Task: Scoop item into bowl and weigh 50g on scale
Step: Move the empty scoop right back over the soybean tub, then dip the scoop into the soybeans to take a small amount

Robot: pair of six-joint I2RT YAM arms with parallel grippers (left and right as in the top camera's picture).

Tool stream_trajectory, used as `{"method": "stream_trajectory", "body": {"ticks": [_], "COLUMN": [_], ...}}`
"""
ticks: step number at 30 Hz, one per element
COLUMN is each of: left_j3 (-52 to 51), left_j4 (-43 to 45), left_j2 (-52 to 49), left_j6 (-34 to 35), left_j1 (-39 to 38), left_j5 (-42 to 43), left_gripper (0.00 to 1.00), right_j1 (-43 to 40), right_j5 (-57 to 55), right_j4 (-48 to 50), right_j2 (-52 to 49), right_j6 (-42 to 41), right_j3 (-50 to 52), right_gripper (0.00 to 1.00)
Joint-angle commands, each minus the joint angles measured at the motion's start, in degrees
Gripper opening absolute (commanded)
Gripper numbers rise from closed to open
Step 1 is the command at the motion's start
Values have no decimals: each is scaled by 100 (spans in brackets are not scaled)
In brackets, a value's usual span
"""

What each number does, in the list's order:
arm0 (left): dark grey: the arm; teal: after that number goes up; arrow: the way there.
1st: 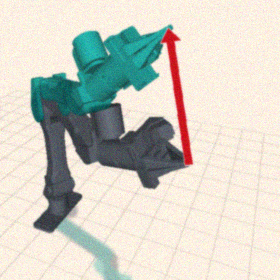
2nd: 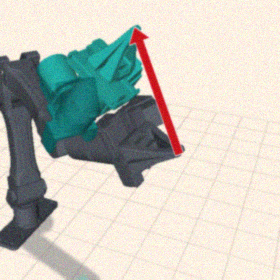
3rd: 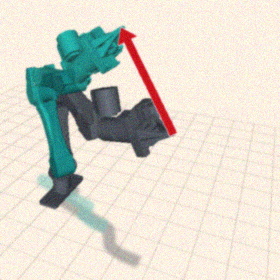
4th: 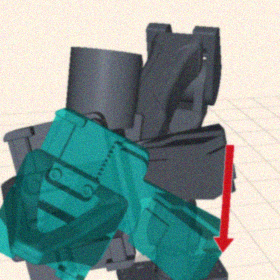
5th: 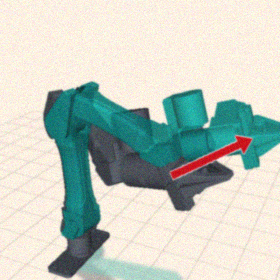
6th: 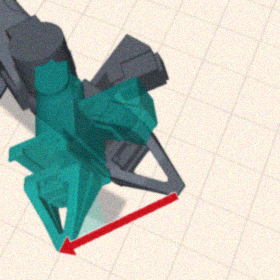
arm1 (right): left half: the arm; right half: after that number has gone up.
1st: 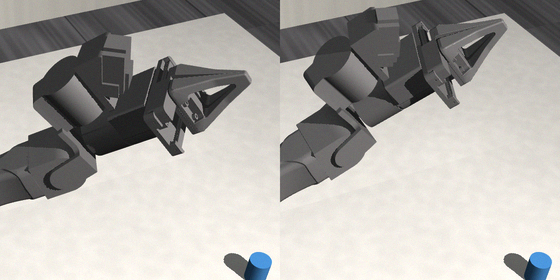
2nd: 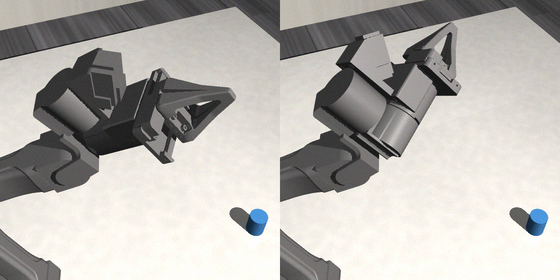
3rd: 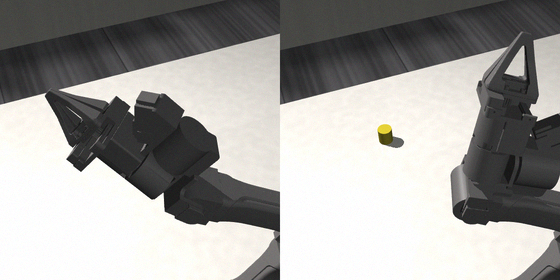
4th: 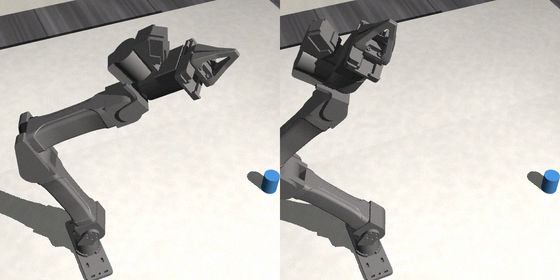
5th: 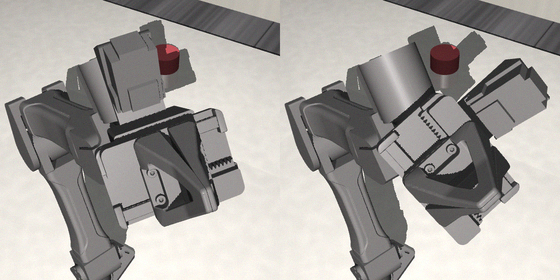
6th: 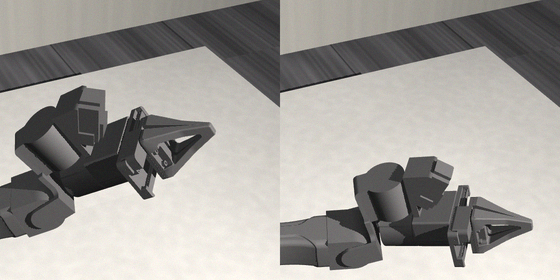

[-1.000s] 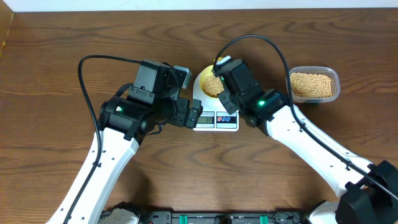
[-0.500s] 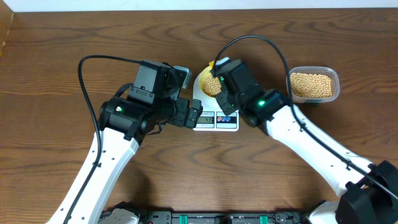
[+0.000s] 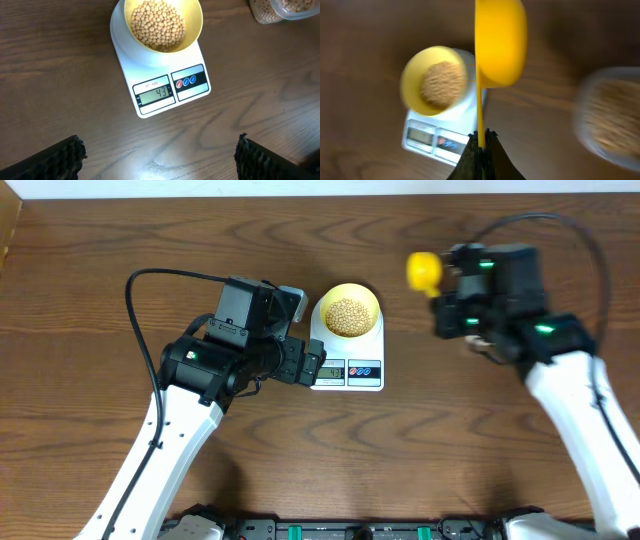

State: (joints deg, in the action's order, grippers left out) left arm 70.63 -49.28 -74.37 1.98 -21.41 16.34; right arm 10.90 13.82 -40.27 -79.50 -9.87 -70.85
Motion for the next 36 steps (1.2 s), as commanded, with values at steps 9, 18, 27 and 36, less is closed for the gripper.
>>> {"method": "stream_trajectory", "body": {"ticks": [9,18,27,36], "left_j3": [162,162,162,162], "left_j4": [-11,-11,-11,-11], "left_j2": [52,52,52,52], "left_j6": [68,68,70,68], "left_j1": [17,17,17,17], "left_j5": [-39,-39,-39,-39], "left_gripper": [98,98,98,98], "right_j1": [-1069,-1049,-1049,-1123], "right_j5": [-1847,-1987,-2229,-2234], "right_j4": [-968,-1086,-1272,-1209], "right_j2": [-55,-599,-925,-933], "right_j6": [479,306,304,304], "right_j3": [-101,-98,-98,-92], "right_gripper": [1,1,1,1]}}
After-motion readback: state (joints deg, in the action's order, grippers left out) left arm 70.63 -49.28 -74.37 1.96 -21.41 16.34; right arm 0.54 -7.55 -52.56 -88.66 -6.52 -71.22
